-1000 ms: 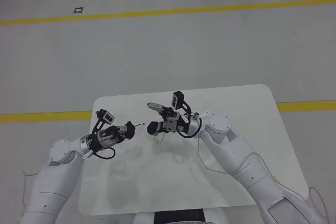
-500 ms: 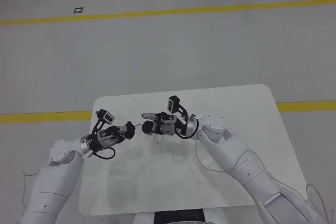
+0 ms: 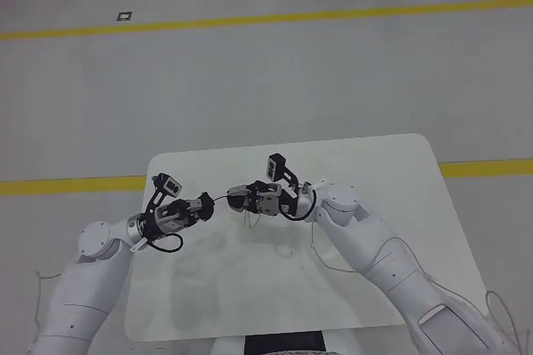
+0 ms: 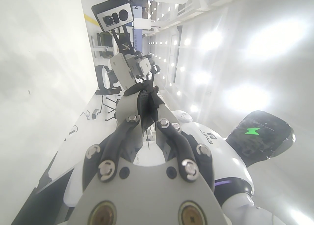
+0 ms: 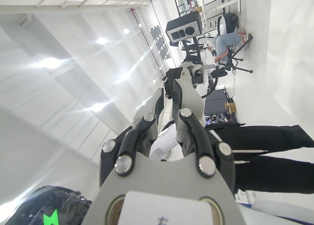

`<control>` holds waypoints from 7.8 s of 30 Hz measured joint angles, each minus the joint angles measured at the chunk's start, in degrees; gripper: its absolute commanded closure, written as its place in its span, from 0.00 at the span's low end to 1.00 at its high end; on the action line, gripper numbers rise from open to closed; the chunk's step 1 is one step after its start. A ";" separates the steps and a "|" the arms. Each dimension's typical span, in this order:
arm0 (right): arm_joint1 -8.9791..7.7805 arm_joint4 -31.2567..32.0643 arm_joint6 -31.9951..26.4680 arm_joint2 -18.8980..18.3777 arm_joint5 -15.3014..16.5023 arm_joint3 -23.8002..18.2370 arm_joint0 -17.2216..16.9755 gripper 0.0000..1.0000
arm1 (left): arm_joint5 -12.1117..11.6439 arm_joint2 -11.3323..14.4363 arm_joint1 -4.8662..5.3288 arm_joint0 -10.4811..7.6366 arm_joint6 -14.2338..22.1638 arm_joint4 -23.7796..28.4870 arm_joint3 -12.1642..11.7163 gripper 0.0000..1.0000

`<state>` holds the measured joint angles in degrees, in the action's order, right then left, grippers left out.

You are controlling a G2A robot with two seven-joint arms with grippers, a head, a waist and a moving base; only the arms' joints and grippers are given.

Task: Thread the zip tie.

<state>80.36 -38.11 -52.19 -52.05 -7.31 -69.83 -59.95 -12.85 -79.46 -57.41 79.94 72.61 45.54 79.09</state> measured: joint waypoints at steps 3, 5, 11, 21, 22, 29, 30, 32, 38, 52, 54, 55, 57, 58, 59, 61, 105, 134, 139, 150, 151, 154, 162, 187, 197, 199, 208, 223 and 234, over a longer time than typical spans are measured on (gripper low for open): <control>-0.05 0.14 -0.26 -0.07 -0.05 -0.03 -0.02 0.90 | 0.00 0.00 0.00 0.00 0.00 0.00 0.00 1.00; -0.09 0.18 -0.45 -0.11 -0.04 -0.11 -0.07 0.90 | 0.00 0.00 0.00 0.00 0.00 0.00 0.00 1.00; -0.17 0.38 -0.80 -0.17 0.11 -0.28 -0.18 0.92 | 0.00 0.00 0.00 0.00 0.00 0.00 0.00 1.00; -0.17 0.76 -0.72 0.11 -0.12 -0.58 -0.12 1.00 | 0.00 0.00 0.00 0.00 0.00 0.00 0.00 1.00; -0.17 0.78 -0.71 0.12 -0.15 -0.58 -0.10 1.00 | 0.00 0.00 0.00 0.00 0.00 0.00 0.00 1.00; -0.19 0.92 -0.04 0.07 0.08 -0.72 -0.24 1.00 | 0.00 0.00 0.00 0.00 0.00 0.00 0.00 0.16; -0.20 0.96 0.09 0.02 0.16 -0.74 -0.29 1.00 | 0.00 0.00 0.00 0.00 0.00 0.00 0.00 0.00; -0.25 1.10 0.26 -0.10 0.27 -0.77 -0.40 1.00 | 0.00 0.00 0.00 0.00 0.00 0.00 0.00 0.00; -0.45 1.56 1.38 -0.66 0.48 -1.16 -0.96 1.00 | 0.00 0.00 0.00 0.00 0.00 0.00 0.00 0.00; -0.71 0.27 4.75 -2.29 2.11 -2.83 -3.36 1.00 | -0.13 0.92 -0.07 0.59 -3.49 -1.70 1.29 0.00; -0.66 -0.06 5.16 -2.26 2.23 -2.95 -3.51 1.00 | -0.45 1.17 -0.11 0.71 -3.98 -1.70 1.36 0.00; -0.61 -0.20 5.43 -2.20 2.26 -2.98 -3.57 1.00 | -0.65 1.30 -0.14 0.76 -4.29 -1.63 1.38 0.00; -0.50 -0.48 5.98 -1.95 2.27 -3.04 -3.66 1.00 | -1.11 1.57 -0.22 0.89 -5.15 -1.38 1.42 0.00; -0.42 -0.58 6.04 -1.68 2.12 -3.09 -3.67 1.00 | -1.30 1.72 -0.27 0.95 -5.59 -1.22 1.49 0.00; -0.39 -0.40 6.04 -1.48 2.00 -3.11 -3.61 1.00 | -1.39 1.82 -0.29 0.97 -5.79 -1.15 1.57 0.00; -0.38 -0.10 6.04 -1.34 1.92 -3.11 -3.52 1.00 | -1.45 1.89 -0.30 0.98 -5.88 -1.13 1.65 0.00; -1.64 9.49 9.31 -1.40 -1.12 -9.10 -5.89 1.00 | -1.38 2.66 0.09 2.07 -8.52 -2.94 2.62 1.00; -1.96 10.10 8.01 -0.89 -0.17 -9.28 -5.98 1.00 | -1.27 2.95 0.31 2.17 -9.02 -2.34 2.78 0.82; -1.99 10.15 7.18 -0.62 0.13 -9.33 -5.79 1.00 | -1.18 3.05 0.35 2.06 -9.03 -2.37 2.71 0.83; -1.90 10.18 7.22 0.07 0.03 -9.13 -5.39 1.00 | -0.86 3.33 0.44 1.76 -8.70 -2.59 2.51 0.87; -1.88 10.16 7.29 0.14 0.02 -9.08 -5.35 1.00 | -0.84 3.37 0.45 1.74 -8.67 -2.62 2.49 0.87; -1.84 10.08 7.47 0.27 0.01 -8.95 -5.26 1.00 | -0.83 3.46 0.47 1.68 -8.62 -2.66 2.46 0.89; -1.83 9.87 7.68 0.30 0.14 -8.68 -5.10 1.00 | -0.90 3.60 0.52 1.63 -8.60 -2.70 2.41 0.91; -2.52 9.14 8.73 -1.81 0.55 -9.62 -6.88 0.00 | -1.66 2.76 0.94 2.23 -8.20 -2.71 2.18 1.00; -2.88 10.02 9.50 -2.78 0.52 -10.49 -7.75 0.00 | -1.79 1.71 1.17 2.60 -7.37 -1.70 3.07 1.00; -2.88 10.02 9.50 -2.78 0.52 -10.49 -7.75 0.00 | -1.79 1.71 1.17 2.60 -7.38 -1.72 3.06 1.00; -2.88 10.02 9.50 -2.78 0.52 -10.49 -7.75 0.00 | -6.83 -3.02 0.55 3.68 -6.42 5.44 0.38 1.00; -2.88 10.02 9.50 -2.78 0.52 -10.49 -7.75 0.00 | -6.63 -14.27 -6.24 4.35 -1.56 0.29 -1.26 1.00; -3.52 25.75 10.77 0.65 -10.71 -16.59 -2.94 0.00 | -6.63 -14.23 -6.18 4.35 -1.59 0.29 -1.26 1.00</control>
<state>76.84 -12.37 -41.42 -51.40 -18.02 -86.42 -62.90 -19.48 -93.68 -63.59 84.30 71.02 45.83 77.83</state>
